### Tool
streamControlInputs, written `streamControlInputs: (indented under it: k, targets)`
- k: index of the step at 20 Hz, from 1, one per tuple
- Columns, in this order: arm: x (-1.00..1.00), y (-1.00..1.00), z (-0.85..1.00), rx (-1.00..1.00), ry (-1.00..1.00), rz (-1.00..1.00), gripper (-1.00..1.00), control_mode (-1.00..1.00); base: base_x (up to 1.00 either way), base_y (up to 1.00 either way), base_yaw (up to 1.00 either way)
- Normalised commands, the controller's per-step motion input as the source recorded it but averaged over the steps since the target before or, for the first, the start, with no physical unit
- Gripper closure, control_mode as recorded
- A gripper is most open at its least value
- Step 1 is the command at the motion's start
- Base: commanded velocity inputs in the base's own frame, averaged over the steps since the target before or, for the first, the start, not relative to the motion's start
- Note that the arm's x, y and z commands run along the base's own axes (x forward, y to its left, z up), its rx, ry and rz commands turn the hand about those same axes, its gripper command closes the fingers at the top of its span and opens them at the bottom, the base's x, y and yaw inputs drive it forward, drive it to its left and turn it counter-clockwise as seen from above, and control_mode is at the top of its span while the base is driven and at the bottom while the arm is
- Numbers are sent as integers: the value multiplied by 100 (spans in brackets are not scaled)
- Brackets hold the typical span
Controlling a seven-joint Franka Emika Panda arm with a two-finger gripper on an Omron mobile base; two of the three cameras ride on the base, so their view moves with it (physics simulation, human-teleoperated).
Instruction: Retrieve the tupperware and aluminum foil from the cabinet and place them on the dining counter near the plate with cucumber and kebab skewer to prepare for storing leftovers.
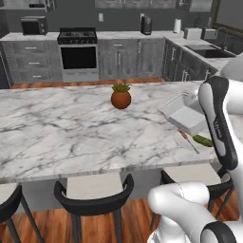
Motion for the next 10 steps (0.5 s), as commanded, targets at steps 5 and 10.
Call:
streamControlInputs:
  k: [5, 10]
  targets:
    - [42, 0, -88, 7, 0, 3, 100, -100, 0, 0, 0]
    - [47, 8, -79, 2, 0, -5, 100, -100, 0, 0, 0]
